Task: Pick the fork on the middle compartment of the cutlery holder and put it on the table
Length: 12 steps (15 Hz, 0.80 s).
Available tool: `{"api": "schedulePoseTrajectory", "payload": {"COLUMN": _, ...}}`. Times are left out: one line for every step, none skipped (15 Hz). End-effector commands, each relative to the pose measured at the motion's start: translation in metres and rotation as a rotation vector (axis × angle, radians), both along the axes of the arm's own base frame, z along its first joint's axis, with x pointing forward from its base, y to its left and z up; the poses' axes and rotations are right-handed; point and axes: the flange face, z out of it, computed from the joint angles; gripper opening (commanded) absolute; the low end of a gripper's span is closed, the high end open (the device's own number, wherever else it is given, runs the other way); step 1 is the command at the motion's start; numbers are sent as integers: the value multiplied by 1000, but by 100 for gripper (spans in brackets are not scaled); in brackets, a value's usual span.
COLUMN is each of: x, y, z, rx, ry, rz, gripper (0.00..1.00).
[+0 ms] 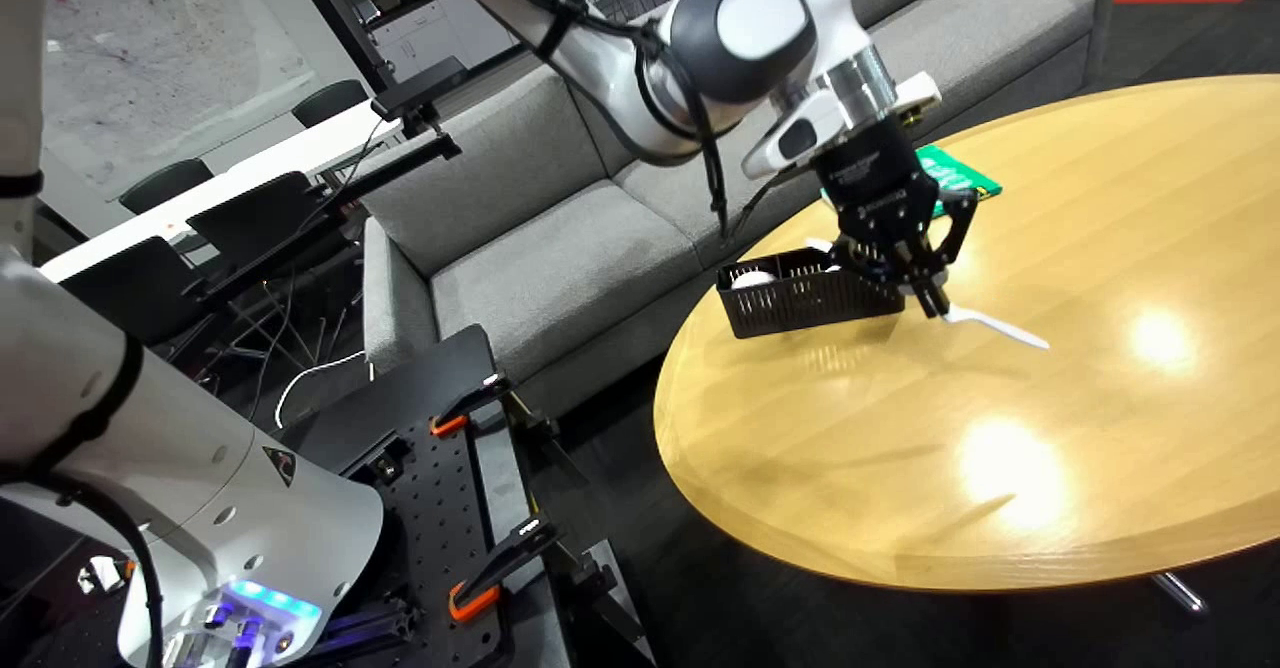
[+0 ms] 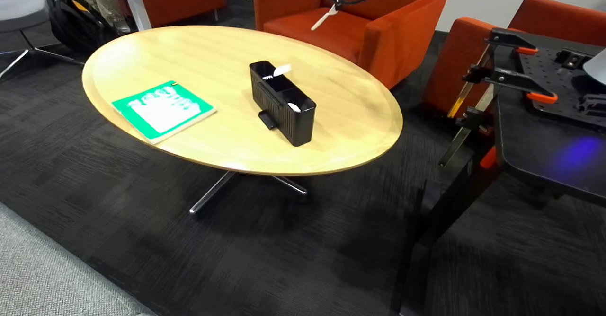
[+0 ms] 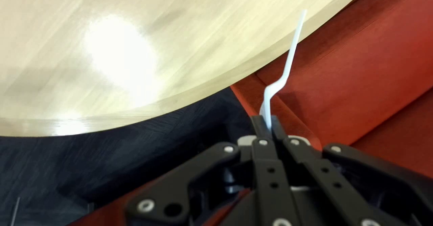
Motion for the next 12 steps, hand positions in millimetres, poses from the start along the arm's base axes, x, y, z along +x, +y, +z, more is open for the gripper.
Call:
{"api": "schedulePoseTrajectory", "payload": {"x": -34, "y": 5, "z": -60, "rx": 14, "ry": -22, "rz": -86, "gripper": 1}}
{"api": "schedulePoseTrajectory", "payload": {"x": -42, "y": 7, "z": -76, "rx": 19, "ry": -12, "rz": -97, "gripper": 1}}
{"api": "schedulePoseTrajectory", "payload": {"x": -49, "y": 10, "z": -91, "rx": 27, "ry": 1, "rz": -118, "gripper": 1}}
{"api": "schedulePoseTrajectory", "payload": {"x": -56, "y": 12, "z": -105, "rx": 29, "ry": 13, "rz": -141, "gripper": 1}}
{"api": "schedulePoseTrajectory", "payload": {"x": -62, "y": 14, "z": -116, "rx": 31, "ry": 25, "rz": -159, "gripper": 1}}
{"api": "schedulePoseTrajectory", "payload": {"x": -67, "y": 16, "z": -126, "rx": 32, "ry": 36, "rz": -175, "gripper": 1}}
{"api": "schedulePoseTrajectory", "payload": {"x": -71, "y": 17, "z": -134, "rx": 34, "ry": 42, "rz": -187, "gripper": 1}}
{"api": "schedulePoseTrajectory", "payload": {"x": -74, "y": 19, "z": -139, "rx": 34, "ry": 48, "rz": -194, "gripper": 29}}
{"api": "schedulePoseTrajectory", "payload": {"x": -77, "y": 20, "z": -142, "rx": 31, "ry": 50, "rz": -196, "gripper": 30}}
{"api": "schedulePoseTrajectory", "payload": {"x": -79, "y": 21, "z": -142, "rx": 28, "ry": 52, "rz": -196, "gripper": 36}}
{"api": "schedulePoseTrajectory", "payload": {"x": -80, "y": 22, "z": -139, "rx": 26, "ry": 45, "rz": -195, "gripper": 43}}
{"api": "schedulePoseTrajectory", "payload": {"x": -81, "y": 22, "z": -132, "rx": 22, "ry": 32, "rz": -193, "gripper": 52}}
